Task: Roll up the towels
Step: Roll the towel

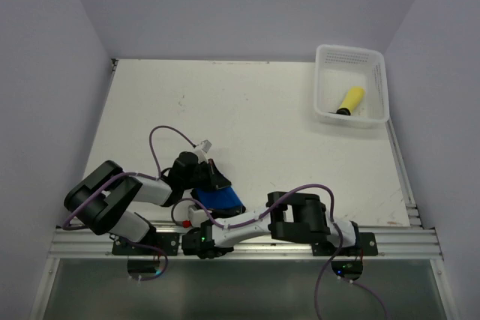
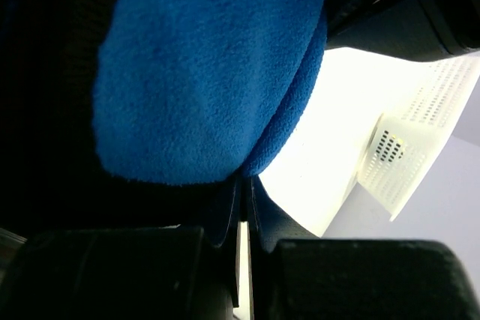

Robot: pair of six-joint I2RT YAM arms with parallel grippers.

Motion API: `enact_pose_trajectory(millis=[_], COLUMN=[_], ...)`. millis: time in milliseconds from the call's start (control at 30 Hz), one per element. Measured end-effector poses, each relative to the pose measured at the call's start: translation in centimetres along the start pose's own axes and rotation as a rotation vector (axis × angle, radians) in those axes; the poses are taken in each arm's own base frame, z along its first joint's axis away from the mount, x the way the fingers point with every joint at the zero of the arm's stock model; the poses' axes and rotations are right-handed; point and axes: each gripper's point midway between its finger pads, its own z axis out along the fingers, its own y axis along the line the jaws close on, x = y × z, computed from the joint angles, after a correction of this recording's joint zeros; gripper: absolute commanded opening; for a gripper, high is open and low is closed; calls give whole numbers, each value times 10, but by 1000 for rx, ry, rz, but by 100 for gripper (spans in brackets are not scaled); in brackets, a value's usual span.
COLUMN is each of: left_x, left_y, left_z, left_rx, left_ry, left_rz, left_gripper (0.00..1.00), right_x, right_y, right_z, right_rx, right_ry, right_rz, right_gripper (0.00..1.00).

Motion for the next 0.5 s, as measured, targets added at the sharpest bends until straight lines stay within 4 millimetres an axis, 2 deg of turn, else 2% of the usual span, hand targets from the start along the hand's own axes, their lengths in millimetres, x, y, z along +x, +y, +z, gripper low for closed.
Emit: enact_pose_trajectory(millis=[67,200,300,500], left_x=[-1,0,2,2], left_y=[2,7,9,13], left_z=[-2,-10,-14,-17], left_rx=[-11,-37,-50,-59], left_ry=[-17,-63,-95,-149], left_rz=[-6,-24,-30,-45], left_gripper=[0,0,0,0], right_x=[0,0,0,-3], right_y=[0,-1,-5,-7], right_z=[-1,-1,-5,-22], right_rx=[-4,-16,-28,-148], right_ry=[-8,-19,-29,-80], right_rz=[20,74,116,307], right_gripper=[6,27,36,44])
